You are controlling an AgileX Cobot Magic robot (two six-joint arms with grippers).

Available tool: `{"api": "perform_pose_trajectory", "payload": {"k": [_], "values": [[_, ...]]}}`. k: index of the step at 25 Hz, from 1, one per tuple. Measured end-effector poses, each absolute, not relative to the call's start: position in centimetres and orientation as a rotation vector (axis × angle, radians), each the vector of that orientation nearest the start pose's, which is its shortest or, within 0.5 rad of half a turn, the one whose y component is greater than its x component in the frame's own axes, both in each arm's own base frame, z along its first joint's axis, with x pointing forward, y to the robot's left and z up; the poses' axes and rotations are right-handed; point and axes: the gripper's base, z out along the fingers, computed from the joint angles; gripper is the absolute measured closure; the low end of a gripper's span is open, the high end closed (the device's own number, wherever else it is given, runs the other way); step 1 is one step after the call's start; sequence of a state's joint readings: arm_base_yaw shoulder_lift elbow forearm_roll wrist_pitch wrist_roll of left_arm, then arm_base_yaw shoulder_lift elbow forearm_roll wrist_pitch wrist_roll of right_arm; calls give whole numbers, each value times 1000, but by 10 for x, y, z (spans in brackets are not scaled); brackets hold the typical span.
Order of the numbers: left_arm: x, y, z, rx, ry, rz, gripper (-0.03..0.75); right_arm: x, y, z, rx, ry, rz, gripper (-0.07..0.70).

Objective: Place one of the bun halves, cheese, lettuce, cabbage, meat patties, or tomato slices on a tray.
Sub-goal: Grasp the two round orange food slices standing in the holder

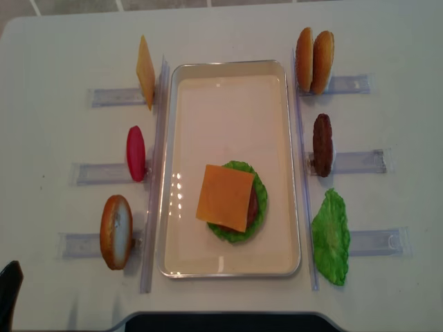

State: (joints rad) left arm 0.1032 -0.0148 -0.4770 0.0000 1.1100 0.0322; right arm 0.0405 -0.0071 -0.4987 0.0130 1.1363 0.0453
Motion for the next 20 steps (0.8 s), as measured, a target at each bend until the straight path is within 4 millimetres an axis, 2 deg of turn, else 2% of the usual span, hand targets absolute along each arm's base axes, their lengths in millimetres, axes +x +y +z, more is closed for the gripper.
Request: {"api": "perform_pose_trajectory", "payload": {"k": [20], "values": [[-7,-1,267,-75,2102,81,72,-9,1,271,4,2115,69,108]]}}
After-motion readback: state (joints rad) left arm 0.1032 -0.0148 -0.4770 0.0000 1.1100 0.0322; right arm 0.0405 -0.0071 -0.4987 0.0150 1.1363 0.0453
